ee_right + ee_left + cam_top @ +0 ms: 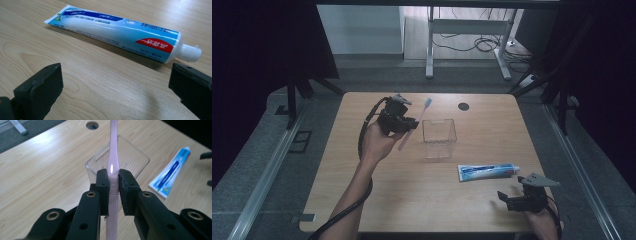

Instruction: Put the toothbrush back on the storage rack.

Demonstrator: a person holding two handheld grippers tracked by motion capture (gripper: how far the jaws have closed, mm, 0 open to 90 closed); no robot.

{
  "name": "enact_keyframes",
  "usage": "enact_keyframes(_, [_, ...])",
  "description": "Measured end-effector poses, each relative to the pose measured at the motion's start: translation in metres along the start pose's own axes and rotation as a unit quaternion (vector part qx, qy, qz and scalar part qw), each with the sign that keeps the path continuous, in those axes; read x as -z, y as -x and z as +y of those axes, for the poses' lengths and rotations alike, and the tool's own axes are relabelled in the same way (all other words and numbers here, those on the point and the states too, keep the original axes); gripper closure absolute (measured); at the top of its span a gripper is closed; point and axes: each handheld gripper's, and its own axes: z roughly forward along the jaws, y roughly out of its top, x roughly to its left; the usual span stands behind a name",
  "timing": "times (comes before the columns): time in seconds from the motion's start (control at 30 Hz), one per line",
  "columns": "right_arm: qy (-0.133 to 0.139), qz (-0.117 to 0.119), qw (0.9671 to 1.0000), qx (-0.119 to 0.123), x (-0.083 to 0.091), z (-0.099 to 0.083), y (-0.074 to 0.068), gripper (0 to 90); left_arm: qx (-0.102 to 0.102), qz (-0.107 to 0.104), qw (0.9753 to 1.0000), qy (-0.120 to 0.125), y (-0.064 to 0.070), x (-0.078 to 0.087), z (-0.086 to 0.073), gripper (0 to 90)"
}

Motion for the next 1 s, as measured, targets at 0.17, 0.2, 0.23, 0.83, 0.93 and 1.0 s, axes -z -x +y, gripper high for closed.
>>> enact_keyframes(0.17, [0.001,0.001,1.0000,0.000,0.000,0.000,0.000,0.0,-0.004,-0.002,0.9999,0.012,0.002,-0.005,0.009,78.8])
enact_keyframes(0.2, [0.000,0.001,1.0000,0.000,0.000,0.000,0.000,0.0,-0.005,-0.003,0.9999,0.013,0.003,-0.006,0.010,78.8])
enact_keyframes(0.23, [0.000,0.001,1.0000,0.000,0.000,0.000,0.000,0.0,-0.004,-0.003,0.9999,0.016,0.004,-0.008,0.012,78.8])
enact_keyframes(0.83, [0.000,0.003,1.0000,0.001,0.000,0.000,0.001,0.0,-0.019,-0.005,0.9991,0.037,0.015,-0.041,0.037,78.8])
enact_keyframes(0.93, [0.001,0.003,1.0000,0.000,-0.001,0.000,0.001,0.0,-0.020,-0.002,0.9991,0.038,0.016,-0.047,0.040,78.8])
enact_keyframes(1.0, [0.001,0.003,1.0000,0.000,-0.001,0.000,0.001,0.0,-0.021,0.001,0.9989,0.041,0.017,-0.052,0.042,78.8])
